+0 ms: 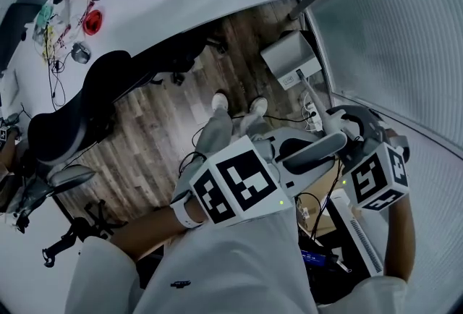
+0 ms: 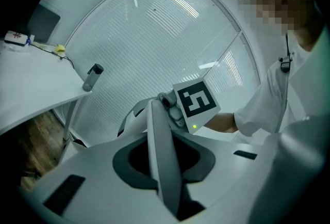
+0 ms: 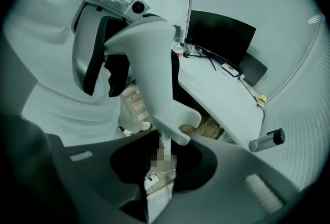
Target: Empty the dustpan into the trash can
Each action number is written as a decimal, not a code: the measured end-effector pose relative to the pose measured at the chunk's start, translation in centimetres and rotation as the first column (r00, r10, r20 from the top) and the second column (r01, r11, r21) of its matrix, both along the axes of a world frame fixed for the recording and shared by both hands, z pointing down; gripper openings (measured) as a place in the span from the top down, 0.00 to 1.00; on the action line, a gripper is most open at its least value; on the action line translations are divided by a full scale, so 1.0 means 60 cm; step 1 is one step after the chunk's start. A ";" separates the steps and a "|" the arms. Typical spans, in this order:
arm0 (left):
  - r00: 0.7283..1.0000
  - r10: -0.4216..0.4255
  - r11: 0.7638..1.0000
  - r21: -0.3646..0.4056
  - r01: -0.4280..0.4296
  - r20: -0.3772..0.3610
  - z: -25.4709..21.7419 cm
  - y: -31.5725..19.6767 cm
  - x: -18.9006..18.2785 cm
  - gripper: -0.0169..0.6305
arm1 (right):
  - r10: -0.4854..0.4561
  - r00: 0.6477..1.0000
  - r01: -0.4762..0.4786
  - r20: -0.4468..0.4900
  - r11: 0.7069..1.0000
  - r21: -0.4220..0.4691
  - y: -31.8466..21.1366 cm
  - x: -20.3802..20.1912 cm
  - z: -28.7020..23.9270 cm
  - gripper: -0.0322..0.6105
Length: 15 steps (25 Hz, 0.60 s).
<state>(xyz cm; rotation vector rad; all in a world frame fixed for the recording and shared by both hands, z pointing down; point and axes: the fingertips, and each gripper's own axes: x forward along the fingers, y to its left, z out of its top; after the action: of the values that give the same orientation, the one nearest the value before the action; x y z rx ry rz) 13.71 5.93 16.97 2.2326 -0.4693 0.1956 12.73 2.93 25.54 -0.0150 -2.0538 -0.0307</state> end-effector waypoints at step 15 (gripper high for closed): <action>0.991 -0.009 0.999 -0.051 0.015 0.132 0.059 0.037 -0.109 0.88 | 0.007 0.992 0.000 0.129 0.999 -0.055 0.047 -0.124 0.059 0.82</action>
<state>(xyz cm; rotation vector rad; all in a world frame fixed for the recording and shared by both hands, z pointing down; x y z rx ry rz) 7.20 8.16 20.54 2.1746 -0.5426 0.3468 5.31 5.73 29.06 -0.0444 -2.1834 0.0273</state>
